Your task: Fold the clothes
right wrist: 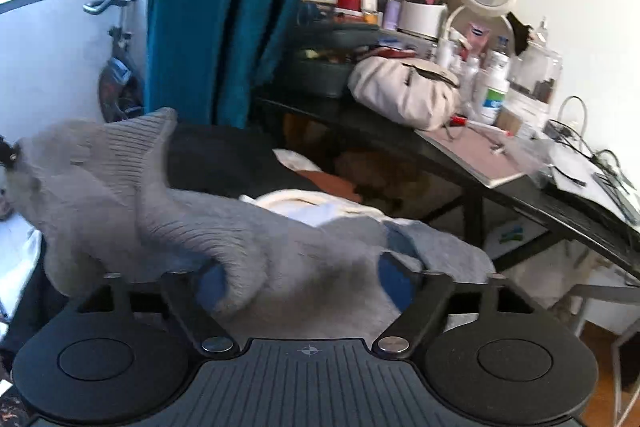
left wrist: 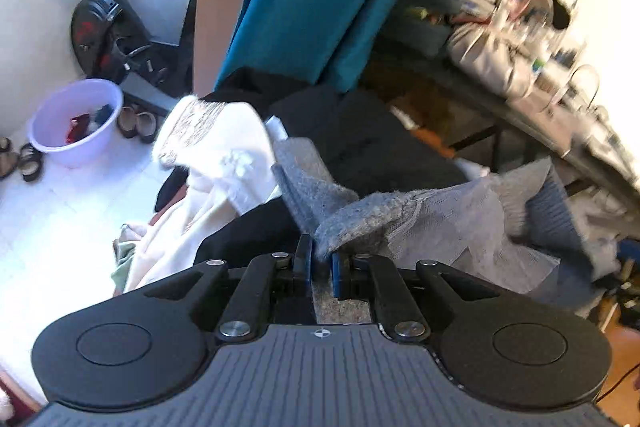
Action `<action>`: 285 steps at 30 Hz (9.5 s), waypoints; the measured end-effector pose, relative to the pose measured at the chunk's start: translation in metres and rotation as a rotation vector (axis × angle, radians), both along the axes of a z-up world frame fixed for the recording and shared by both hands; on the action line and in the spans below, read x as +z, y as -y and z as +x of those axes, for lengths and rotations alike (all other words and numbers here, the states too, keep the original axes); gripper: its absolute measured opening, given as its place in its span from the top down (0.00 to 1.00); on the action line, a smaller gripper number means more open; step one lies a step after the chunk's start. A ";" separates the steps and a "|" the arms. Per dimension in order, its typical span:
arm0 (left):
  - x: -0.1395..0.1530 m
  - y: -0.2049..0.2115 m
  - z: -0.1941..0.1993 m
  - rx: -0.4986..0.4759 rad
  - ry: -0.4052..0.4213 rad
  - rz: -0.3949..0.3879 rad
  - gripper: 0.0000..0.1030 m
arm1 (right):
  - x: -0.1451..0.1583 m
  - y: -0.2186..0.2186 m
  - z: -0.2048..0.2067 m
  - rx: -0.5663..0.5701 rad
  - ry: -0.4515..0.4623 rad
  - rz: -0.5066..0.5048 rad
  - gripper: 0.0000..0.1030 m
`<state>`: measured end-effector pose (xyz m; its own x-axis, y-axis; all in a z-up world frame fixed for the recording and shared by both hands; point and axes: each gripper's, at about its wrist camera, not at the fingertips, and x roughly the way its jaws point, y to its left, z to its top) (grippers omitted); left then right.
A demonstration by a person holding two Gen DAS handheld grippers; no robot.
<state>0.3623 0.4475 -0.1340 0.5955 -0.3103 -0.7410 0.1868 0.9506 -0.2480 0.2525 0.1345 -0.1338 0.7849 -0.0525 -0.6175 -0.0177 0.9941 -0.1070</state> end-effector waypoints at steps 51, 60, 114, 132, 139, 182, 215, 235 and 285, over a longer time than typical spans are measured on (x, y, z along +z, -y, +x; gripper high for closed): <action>0.116 0.048 -0.009 0.218 0.318 -0.305 0.96 | 0.099 0.073 0.063 0.225 0.192 0.256 0.90; 0.284 0.116 -0.076 0.087 0.957 -0.350 0.96 | 0.269 0.156 0.017 0.129 0.684 0.479 0.91; 0.175 0.700 -0.349 -0.936 0.307 -0.847 0.96 | 0.228 0.526 -0.679 -0.749 0.673 0.161 0.91; 0.219 0.955 -0.255 -1.020 0.425 -0.927 0.96 | 0.267 0.851 -0.599 -0.798 0.794 0.230 0.91; 0.257 1.000 -0.201 -1.014 0.603 -0.917 0.96 | 0.278 0.956 -0.523 -0.686 0.877 0.224 0.91; 0.057 1.360 0.020 -0.391 0.169 0.096 0.32 | -0.058 1.500 0.102 -0.460 0.205 0.221 0.03; -0.017 1.318 -0.164 -0.679 0.141 0.174 0.14 | -0.068 1.278 -0.162 -0.459 -0.145 0.238 0.33; -0.006 1.344 -0.144 -0.424 -0.072 0.109 0.15 | 0.099 1.553 -0.270 -1.248 0.763 0.554 0.92; 0.058 1.349 -0.143 -0.325 0.074 -0.002 0.89 | -0.074 1.342 -0.094 0.271 -0.236 0.097 0.19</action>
<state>0.2196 -0.9015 -0.0755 0.5171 -0.4940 -0.6990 0.4976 0.8380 -0.2241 0.1588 -1.2074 -0.2077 0.5973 0.2058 -0.7752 -0.2948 0.9552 0.0264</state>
